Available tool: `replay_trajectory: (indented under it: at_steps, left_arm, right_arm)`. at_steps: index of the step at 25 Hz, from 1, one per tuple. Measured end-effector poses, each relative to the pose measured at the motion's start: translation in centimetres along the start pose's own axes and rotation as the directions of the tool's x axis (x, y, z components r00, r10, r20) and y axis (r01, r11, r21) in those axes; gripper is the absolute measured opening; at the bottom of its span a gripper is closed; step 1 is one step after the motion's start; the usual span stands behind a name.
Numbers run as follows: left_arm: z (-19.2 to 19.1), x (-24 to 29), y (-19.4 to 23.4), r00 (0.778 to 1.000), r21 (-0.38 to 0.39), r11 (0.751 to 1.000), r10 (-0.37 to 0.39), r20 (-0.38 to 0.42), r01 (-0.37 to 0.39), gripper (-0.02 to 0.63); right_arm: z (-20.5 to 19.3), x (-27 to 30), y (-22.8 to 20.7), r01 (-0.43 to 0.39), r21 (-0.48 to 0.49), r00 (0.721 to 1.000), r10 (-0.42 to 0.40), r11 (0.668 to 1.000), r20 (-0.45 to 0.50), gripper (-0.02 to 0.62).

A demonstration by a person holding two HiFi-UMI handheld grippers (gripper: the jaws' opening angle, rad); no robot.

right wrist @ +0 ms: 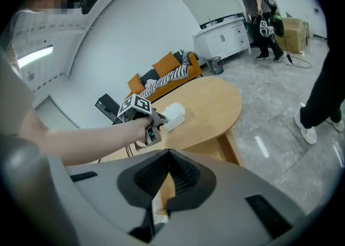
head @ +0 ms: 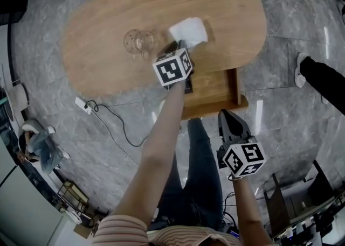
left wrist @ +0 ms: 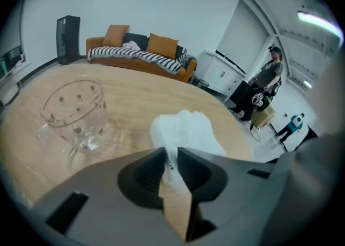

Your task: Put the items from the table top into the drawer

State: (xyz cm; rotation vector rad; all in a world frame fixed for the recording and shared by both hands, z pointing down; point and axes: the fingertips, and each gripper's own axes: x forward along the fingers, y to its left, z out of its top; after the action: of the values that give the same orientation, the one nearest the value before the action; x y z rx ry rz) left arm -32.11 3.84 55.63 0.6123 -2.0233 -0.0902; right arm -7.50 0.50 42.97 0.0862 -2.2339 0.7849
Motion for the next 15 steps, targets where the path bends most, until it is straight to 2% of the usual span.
replay_trajectory:
  at_steps: [5, 15]
  left_arm:
    - [0.4, -0.3, 0.1, 0.999, -0.01, 1.0, -0.024, 0.024, 0.024, 0.032]
    - [1.7, -3.3, -2.3, 0.985, 0.044, 0.985, -0.169, 0.044, 0.167, 0.018]
  right_arm:
    - [-0.6, 0.0, -0.1, 0.005, 0.014, 1.0, -0.005, 1.0, -0.007, 0.009]
    - [-0.3, -0.4, -0.1, 0.047, 0.056, 0.998, -0.05, 0.997, 0.04, 0.009]
